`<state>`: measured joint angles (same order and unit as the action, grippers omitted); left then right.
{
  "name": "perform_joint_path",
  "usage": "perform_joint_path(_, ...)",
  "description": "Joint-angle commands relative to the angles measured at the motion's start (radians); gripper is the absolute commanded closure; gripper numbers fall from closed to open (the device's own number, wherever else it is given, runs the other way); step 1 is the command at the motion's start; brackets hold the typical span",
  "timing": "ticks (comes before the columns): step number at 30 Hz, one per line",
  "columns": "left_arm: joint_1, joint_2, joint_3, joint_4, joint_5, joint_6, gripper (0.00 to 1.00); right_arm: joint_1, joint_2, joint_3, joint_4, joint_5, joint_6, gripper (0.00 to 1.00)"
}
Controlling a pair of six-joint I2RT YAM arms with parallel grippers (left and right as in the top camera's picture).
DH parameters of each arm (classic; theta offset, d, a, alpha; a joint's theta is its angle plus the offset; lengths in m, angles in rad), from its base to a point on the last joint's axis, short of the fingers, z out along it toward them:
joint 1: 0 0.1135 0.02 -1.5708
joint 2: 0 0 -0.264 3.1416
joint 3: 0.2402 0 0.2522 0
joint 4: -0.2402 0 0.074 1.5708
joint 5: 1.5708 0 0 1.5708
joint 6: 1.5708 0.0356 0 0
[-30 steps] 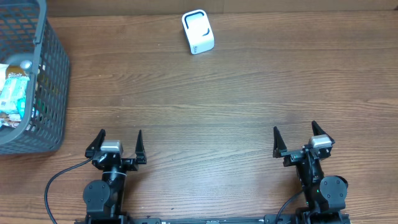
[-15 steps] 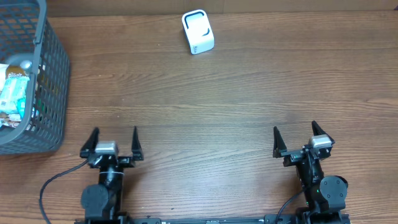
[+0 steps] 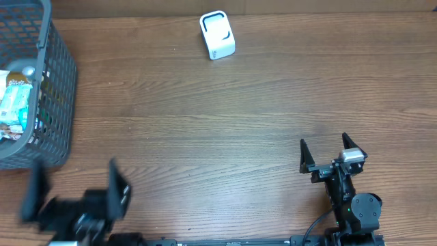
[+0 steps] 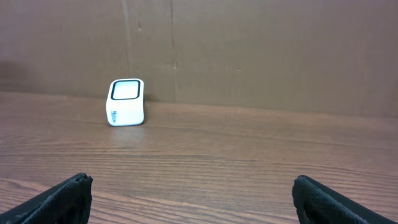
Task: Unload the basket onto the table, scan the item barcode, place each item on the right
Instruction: 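Raise the left gripper and move it over the grey basket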
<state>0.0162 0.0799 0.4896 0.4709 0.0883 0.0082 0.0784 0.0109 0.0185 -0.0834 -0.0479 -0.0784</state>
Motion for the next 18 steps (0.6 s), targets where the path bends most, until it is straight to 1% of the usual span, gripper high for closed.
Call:
perform_joint_path(1, -0.004, 0.088, 0.182, 0.003, 0.037, 0.037, 0.00, -0.004, -0.008, -0.011, 0.002, -0.002, -0.002, 0.00)
perform_joint_path(3, -0.004, 0.134, 0.257, 0.032, 0.053, 0.037, 0.01, -0.004, -0.008, -0.011, 0.003, -0.002, -0.001, 0.00)
perform_joint_path(5, -0.004, 0.185, 0.326, 0.093, 0.080, 0.037, 0.01, -0.004, -0.008, -0.011, 0.002, -0.002, -0.002, 0.00)
perform_joint_path(9, -0.003, 0.295, 0.425, 0.280, 0.089, 0.039, 0.00, -0.004, -0.008, -0.011, 0.003, -0.002, -0.002, 0.00)
perform_joint_path(13, -0.004, 0.433, 0.512, 0.498, 0.089, 0.079, 0.00, -0.004, -0.008, -0.011, 0.003, -0.002, -0.002, 0.00)
perform_joint_path(15, -0.003, 0.508, 0.562, 0.560, 0.084, 0.125, 0.00, -0.004, -0.008, -0.011, 0.002, -0.002, -0.002, 0.00)
perform_joint_path(18, -0.003, 0.614, 0.652, 0.560, 0.037, 0.157, 0.01, -0.004, -0.008, -0.011, 0.002, -0.002, -0.002, 0.00)
